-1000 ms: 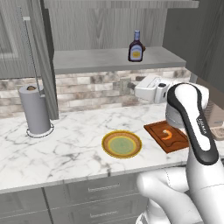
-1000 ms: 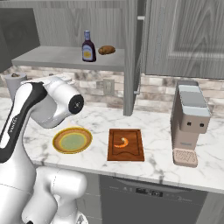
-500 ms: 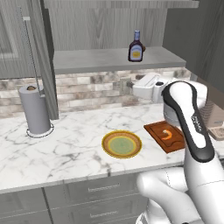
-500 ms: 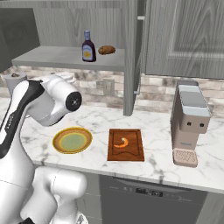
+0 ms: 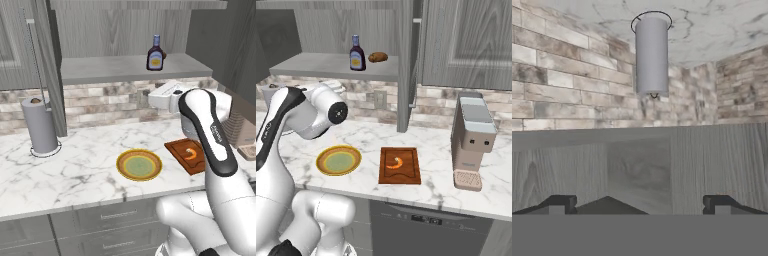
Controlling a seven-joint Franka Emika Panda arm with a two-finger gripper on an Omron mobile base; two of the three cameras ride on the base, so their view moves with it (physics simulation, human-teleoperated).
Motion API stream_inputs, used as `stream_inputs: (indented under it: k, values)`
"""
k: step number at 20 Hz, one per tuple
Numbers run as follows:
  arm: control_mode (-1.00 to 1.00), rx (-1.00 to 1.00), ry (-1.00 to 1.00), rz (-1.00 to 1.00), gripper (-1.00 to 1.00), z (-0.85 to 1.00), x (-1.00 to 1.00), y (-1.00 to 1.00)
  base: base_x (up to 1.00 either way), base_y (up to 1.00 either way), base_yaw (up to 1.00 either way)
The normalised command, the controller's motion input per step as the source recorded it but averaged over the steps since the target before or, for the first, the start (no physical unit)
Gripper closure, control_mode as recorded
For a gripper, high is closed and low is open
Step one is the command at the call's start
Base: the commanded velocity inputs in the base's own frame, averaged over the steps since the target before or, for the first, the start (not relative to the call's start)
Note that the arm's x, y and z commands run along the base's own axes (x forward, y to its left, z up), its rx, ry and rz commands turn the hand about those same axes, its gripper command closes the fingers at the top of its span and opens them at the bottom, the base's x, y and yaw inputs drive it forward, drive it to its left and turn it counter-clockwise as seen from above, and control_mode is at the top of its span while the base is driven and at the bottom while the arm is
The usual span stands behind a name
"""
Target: Pick the shrimp from the plate and place it on the cutting board. Then pick the condiment bottle from the cabinet and place it next to the cutting board.
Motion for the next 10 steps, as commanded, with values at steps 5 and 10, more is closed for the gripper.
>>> stream_inputs:
  k: [5, 10]
  values:
    - [-1.0, 0.0, 0.0, -0.04, -1.0, 0.0, 0.12, -0.09, 0.0, 0.0, 0.0]
    - [-1.0, 0.0, 0.0, -0.04, -1.0, 0.01, 0.03, -0.19, 0.0, 0.0, 0.0]
